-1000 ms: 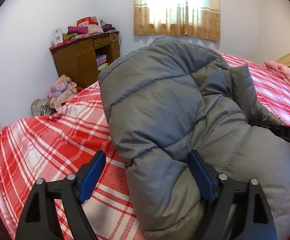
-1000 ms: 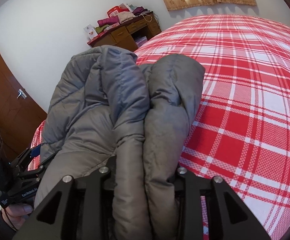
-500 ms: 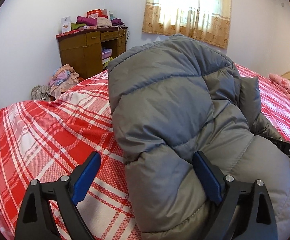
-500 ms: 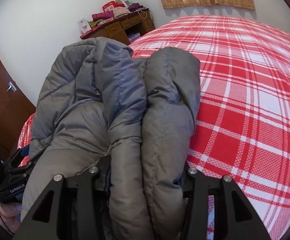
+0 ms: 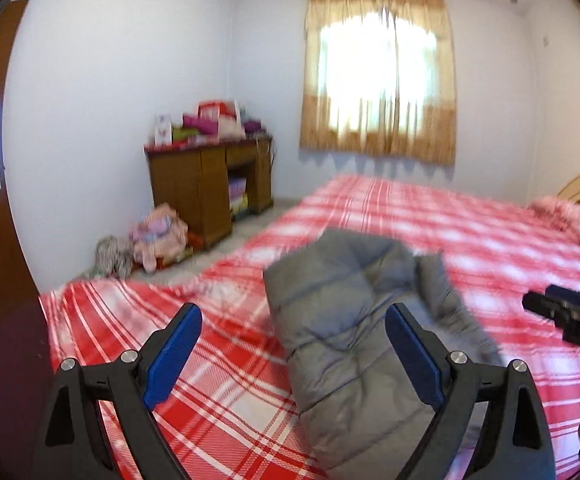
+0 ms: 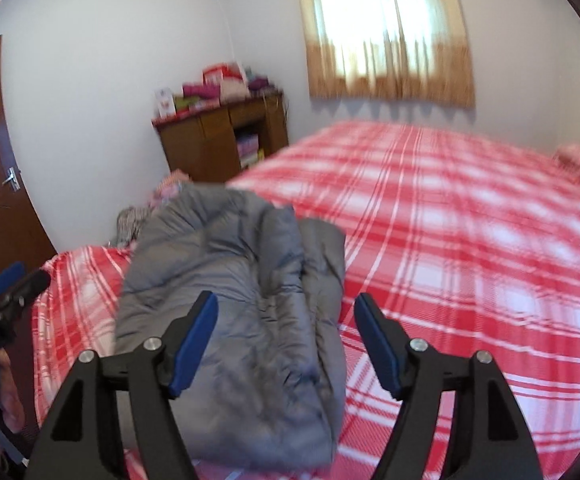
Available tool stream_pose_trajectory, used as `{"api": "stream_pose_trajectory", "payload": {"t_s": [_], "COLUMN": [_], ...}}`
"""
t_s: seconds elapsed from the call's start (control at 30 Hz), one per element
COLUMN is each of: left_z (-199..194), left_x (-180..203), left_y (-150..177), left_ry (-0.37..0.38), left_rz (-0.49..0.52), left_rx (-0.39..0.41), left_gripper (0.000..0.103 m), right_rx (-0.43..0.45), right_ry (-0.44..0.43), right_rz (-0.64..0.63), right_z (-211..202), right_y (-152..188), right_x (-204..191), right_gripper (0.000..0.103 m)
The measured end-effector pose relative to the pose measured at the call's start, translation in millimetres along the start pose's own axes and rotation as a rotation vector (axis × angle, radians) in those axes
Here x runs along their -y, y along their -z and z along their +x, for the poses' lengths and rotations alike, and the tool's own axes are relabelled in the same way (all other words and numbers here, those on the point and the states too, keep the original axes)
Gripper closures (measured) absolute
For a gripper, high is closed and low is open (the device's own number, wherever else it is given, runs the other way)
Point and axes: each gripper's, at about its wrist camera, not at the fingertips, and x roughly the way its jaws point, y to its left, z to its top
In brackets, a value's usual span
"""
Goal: Fold large clothes
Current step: 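Lower the folded jacket onto the bed and open both tools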
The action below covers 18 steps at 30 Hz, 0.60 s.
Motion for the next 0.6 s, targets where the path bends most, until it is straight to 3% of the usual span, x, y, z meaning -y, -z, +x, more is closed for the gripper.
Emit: {"api": "stream_pose_trajectory", "payload": {"t_s": [0.23, 0.6], "left_z": [-38.8, -46.2], "left_x": [-0.7, -2.0], "left_y": [-20.8, -20.1], "left_ry": [0.022, 0.024], "left_rz": [-0.027, -0.035], "left_rx": [0.068, 0.075], "left_gripper": [0.009, 0.009], "right_rx": [0.107, 0.128], "right_ry": [0.015, 0.003], "right_rz": [-0.071, -0.082], "right_z": [-53.9, -61.4], "right_y": [-15.5, -14.1], "right_x": [-29.5, -33.8], "right_gripper": [0.023, 0.022]}}
